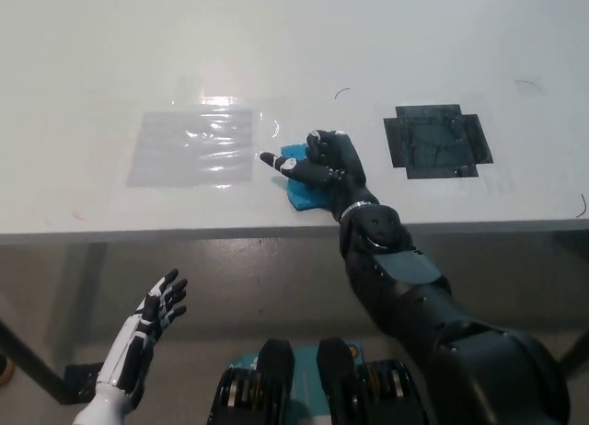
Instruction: A soft sponge is kept on the balc marked spot on the table infront of the robot and it uses its right hand fist to press down on it and drrags it across the table in a back and forth manner twice to clean it
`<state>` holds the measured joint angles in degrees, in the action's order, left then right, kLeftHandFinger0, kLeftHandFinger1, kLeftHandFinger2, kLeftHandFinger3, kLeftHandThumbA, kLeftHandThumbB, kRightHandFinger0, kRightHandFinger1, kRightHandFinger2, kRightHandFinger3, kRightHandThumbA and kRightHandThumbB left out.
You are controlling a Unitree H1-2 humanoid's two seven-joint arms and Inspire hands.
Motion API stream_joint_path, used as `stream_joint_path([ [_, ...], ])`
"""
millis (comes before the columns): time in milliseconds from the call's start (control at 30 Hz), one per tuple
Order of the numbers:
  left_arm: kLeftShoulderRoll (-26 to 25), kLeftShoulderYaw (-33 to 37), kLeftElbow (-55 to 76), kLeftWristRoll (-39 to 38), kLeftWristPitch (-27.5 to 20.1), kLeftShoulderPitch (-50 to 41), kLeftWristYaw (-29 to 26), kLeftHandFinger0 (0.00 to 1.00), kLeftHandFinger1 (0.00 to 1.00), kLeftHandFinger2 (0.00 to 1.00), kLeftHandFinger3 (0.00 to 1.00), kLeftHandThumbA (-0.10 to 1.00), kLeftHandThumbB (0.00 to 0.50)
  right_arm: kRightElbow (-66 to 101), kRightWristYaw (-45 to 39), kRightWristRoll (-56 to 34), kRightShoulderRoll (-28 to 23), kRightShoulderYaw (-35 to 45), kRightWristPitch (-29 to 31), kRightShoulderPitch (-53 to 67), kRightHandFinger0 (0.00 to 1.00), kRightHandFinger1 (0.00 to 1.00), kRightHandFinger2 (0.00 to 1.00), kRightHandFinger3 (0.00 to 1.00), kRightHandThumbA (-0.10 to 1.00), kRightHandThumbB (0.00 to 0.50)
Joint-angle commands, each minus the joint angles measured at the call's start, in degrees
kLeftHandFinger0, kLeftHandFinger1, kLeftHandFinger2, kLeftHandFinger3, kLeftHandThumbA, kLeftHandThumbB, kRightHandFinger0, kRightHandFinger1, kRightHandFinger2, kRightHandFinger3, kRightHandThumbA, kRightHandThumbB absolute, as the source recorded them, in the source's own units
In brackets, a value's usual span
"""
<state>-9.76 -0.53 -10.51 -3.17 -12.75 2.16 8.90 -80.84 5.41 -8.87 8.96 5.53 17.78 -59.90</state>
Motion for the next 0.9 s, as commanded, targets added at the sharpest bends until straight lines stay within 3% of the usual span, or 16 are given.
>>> stream_joint_path([
  [0, -1.0, -0.2, 0.9, 0.0, -1.1, 0.9, 0.5, 1.0, 1.0, 1.0, 1.0, 1.0, 0.5, -1.5, -0.5, 1.0, -2.7, -0.3, -2.1, 2.3, 0.0, 0.0, 0.02, 0.0, 1.0, 0.25],
  [133, -0.9, -0.4, 0.9, -0.1, -0.8, 0.7, 0.4, 1.0, 1.0, 1.0, 1.0, 1.0, 0.5, -1.6, -0.6, -0.6, -4.9, 1.5, -2.7, 3.1, 0.0, 0.0, 0.03, 0.0, 1.0, 0.249],
  [167, -0.8, -0.5, 0.7, -0.9, -1.1, 0.6, 0.6, 1.0, 1.0, 1.0, 1.0, 1.0, 0.5, -1.6, -1.2, -0.7, -6.7, 1.9, -2.4, 3.7, 0.0, 0.0, 0.1, 0.02, 1.0, 0.264],
  [200, -0.9, -0.7, 0.8, -1.0, -1.1, 0.5, 0.6, 1.0, 1.0, 1.0, 1.0, 1.0, 0.5, -1.6, -1.3, -0.6, -6.9, 2.0, -2.4, 3.8, 0.0, 0.0, 0.11, 0.02, 1.0, 0.265],
  [233, -0.9, -0.8, 0.7, -0.5, -1.3, 0.3, 0.3, 1.0, 1.0, 1.0, 1.0, 1.0, 0.5, -1.6, -2.0, -1.4, -9.1, 2.9, -2.7, 4.5, 0.0, 0.0, 0.11, 0.02, 1.0, 0.242],
  [300, -1.0, -1.1, 0.7, -0.6, -1.5, 0.2, 0.1, 1.0, 1.0, 1.0, 1.0, 1.0, 0.5, -1.7, -2.3, -1.2, -11.4, 3.3, -3.2, 5.1, 0.0, 0.0, 0.09, 0.0, 1.0, 0.233],
  [467, -1.0, -1.8, 0.6, -1.2, -1.9, 0.0, 0.2, 1.0, 1.0, 1.0, 1.0, 1.0, 0.5, -1.6, -2.7, -2.1, -17.5, 5.1, -2.3, 7.2, 0.0, 0.0, 0.0, 0.0, 1.0, 0.276],
  [533, -1.1, -2.0, 0.8, -1.3, -1.6, -0.3, 0.2, 1.0, 1.0, 1.0, 1.0, 1.0, 0.5, -1.6, -1.5, -1.8, -19.0, 5.3, -3.0, 7.7, 0.0, 0.0, 0.03, 0.01, 1.0, 0.296],
  [600, -0.9, -2.3, 0.7, -1.3, -1.7, -0.4, 0.0, 1.0, 1.0, 1.0, 1.0, 1.0, 0.5, -1.5, -2.0, -1.8, -20.2, 5.4, -2.6, 8.3, 0.0, 0.0, 0.06, 0.03, 1.0, 0.289],
  [633, -0.9, -2.4, 0.6, -1.2, -2.0, -0.4, 0.0, 1.0, 1.0, 1.0, 1.0, 1.0, 0.5, -1.4, -2.6, -2.4, -20.8, 6.0, -1.5, 8.7, 0.0, 0.0, 0.04, 0.01, 1.0, 0.259],
  [767, -0.8, -2.7, 0.5, -0.7, -2.4, -0.5, -0.2, 1.0, 1.0, 1.0, 1.0, 1.0, 0.5, -1.5, -1.8, -1.1, -22.9, 5.1, -1.6, 9.7, 0.0, 0.0, 0.17, 0.2, 1.0, 0.215],
  [867, -0.6, -2.9, 0.6, -1.0, -1.9, -0.4, -0.2, 1.0, 1.0, 1.0, 1.0, 1.0, 0.5, -1.5, -1.8, -2.9, -23.1, 6.8, -2.3, 9.8, 0.0, 0.0, 0.27, 0.34, 1.0, 0.214],
])
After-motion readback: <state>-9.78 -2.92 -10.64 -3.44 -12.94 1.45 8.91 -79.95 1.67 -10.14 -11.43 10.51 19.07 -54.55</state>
